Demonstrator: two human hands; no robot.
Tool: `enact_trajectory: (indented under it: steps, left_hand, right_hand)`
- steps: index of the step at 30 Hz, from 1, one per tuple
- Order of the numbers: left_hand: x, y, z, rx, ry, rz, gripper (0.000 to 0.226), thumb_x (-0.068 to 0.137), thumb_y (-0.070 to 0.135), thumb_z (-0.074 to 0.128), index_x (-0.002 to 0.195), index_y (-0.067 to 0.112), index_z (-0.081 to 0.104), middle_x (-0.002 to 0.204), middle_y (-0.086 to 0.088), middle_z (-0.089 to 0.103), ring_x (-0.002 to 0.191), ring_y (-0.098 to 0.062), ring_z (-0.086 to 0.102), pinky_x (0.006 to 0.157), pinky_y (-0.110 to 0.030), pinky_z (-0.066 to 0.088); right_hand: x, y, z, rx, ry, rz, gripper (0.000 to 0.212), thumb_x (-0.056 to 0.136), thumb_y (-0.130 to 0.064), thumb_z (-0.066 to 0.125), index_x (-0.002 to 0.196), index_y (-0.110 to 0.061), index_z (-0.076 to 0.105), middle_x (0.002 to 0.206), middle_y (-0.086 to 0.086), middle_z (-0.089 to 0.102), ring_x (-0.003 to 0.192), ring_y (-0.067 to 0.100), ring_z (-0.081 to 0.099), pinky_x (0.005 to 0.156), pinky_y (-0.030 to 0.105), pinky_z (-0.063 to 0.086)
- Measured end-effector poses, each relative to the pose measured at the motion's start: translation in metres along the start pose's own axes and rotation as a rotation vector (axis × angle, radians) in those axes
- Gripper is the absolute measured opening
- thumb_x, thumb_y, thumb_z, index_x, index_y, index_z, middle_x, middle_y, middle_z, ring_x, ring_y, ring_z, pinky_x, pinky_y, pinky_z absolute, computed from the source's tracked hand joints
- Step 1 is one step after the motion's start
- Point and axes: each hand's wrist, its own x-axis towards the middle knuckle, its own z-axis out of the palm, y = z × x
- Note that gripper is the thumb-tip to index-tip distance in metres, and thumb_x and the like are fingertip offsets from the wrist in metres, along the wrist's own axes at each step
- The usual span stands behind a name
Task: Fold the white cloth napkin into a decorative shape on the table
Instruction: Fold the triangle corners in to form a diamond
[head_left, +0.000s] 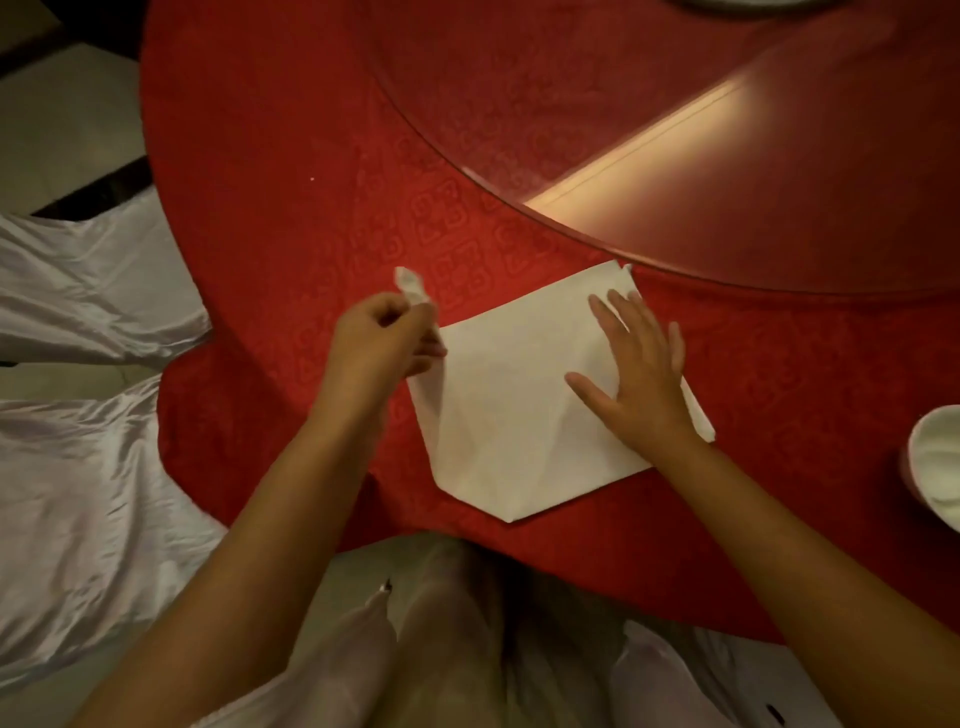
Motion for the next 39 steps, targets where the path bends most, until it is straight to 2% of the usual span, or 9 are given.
enact_trajectory:
  steps: [2, 5, 11, 15, 18, 21, 25, 34, 39]
  left_hand:
    - [-0.005, 0.007, 0.027, 0.024, -0.112, 0.034, 0.022, 0.085, 0.015, 0.061, 0.064, 0.018, 0.060, 0.053, 0.008, 0.063, 0.053, -0.002, 0.061, 0.050, -0.014, 0.047]
    - [-0.012, 0.009, 0.056, -0.041, -0.222, 0.023, 0.017, 0.085, 0.015, 0.062, 0.069, 0.015, 0.067, 0.060, 0.007, 0.066, 0.060, -0.002, 0.063, 0.056, -0.012, 0.048]
    - [-0.015, 0.001, 0.069, -0.160, -0.320, -0.020, 0.021, 0.091, 0.018, 0.052, 0.099, 0.016, 0.071, 0.104, -0.002, 0.072, 0.098, -0.011, 0.066, 0.086, -0.027, 0.053]
    - [-0.011, -0.022, 0.051, 0.054, -0.064, 0.161, 0.023, 0.091, 0.011, 0.050, 0.105, 0.021, 0.065, 0.104, 0.007, 0.068, 0.100, -0.007, 0.063, 0.088, -0.031, 0.052]
    - [-0.016, -0.049, 0.031, 0.291, 0.012, 0.296, 0.027, 0.088, 0.020, 0.053, 0.114, 0.020, 0.060, 0.112, 0.010, 0.060, 0.102, -0.001, 0.055, 0.087, -0.018, 0.046]
    - [-0.034, -0.075, 0.022, 0.665, -0.034, 0.418, 0.043, 0.074, 0.046, 0.058, 0.105, 0.017, 0.059, 0.101, 0.009, 0.054, 0.091, -0.004, 0.049, 0.076, -0.022, 0.040]
    - [-0.065, -0.098, 0.028, 0.871, -0.188, 0.442, 0.041, 0.065, 0.049, 0.066, 0.092, 0.021, 0.054, 0.087, 0.006, 0.053, 0.079, -0.016, 0.053, 0.067, -0.030, 0.035]
    - [-0.071, -0.109, 0.038, 0.719, -0.182, 0.738, 0.027, 0.085, 0.016, 0.047, 0.107, 0.010, 0.062, 0.112, -0.009, 0.063, 0.110, -0.017, 0.050, 0.089, -0.026, 0.031]
    - [-0.040, -0.105, 0.047, 0.903, -0.213, 0.752, 0.052, 0.094, 0.029, 0.033, 0.144, 0.016, 0.028, 0.154, -0.008, 0.017, 0.144, -0.019, 0.010, 0.115, -0.043, 0.008]
  right_hand:
    - [0.010, -0.025, -0.008, 0.378, 0.075, 0.007, 0.047, 0.082, -0.030, 0.065, 0.126, -0.017, 0.054, 0.128, 0.001, 0.057, 0.124, 0.010, 0.047, 0.108, 0.040, 0.035]
    - [0.020, -0.052, -0.018, 0.880, -0.051, 0.121, 0.027, 0.082, -0.016, 0.066, 0.109, -0.019, 0.064, 0.102, -0.004, 0.069, 0.099, 0.010, 0.065, 0.090, 0.029, 0.052]
    - [0.020, -0.045, -0.012, 0.968, -0.001, 0.229, 0.021, 0.090, -0.012, 0.056, 0.091, -0.029, 0.069, 0.081, -0.014, 0.073, 0.086, 0.006, 0.068, 0.074, 0.019, 0.054]
    - [0.033, -0.030, -0.008, 0.896, 0.000, 0.382, 0.022, 0.092, -0.010, 0.052, 0.084, -0.021, 0.069, 0.080, -0.002, 0.070, 0.075, 0.012, 0.067, 0.067, 0.024, 0.057]
    - [0.048, -0.016, -0.006, 0.693, 0.020, 0.443, 0.018, 0.087, -0.005, 0.054, 0.076, -0.005, 0.069, 0.073, 0.011, 0.068, 0.065, 0.014, 0.060, 0.062, 0.027, 0.051]
    - [0.062, -0.005, -0.004, 0.591, 0.079, 0.496, 0.009, 0.080, -0.002, 0.060, 0.074, -0.005, 0.066, 0.061, 0.008, 0.064, 0.057, 0.015, 0.054, 0.061, 0.029, 0.044]
    - [0.076, 0.004, -0.001, 0.470, 0.138, 0.533, 0.010, 0.078, -0.007, 0.062, 0.072, -0.015, 0.062, 0.057, -0.005, 0.055, 0.058, 0.015, 0.054, 0.063, 0.029, 0.043]
    - [0.091, 0.004, -0.003, 0.135, 0.125, 0.424, 0.014, 0.082, -0.017, 0.059, 0.085, -0.012, 0.071, 0.086, 0.008, 0.072, 0.080, 0.026, 0.065, 0.069, 0.033, 0.050]
    - [0.084, 0.006, 0.000, 0.008, 0.184, 0.415, 0.024, 0.080, -0.017, 0.061, 0.104, -0.017, 0.061, 0.093, 0.003, 0.066, 0.093, 0.026, 0.060, 0.070, 0.029, 0.041]
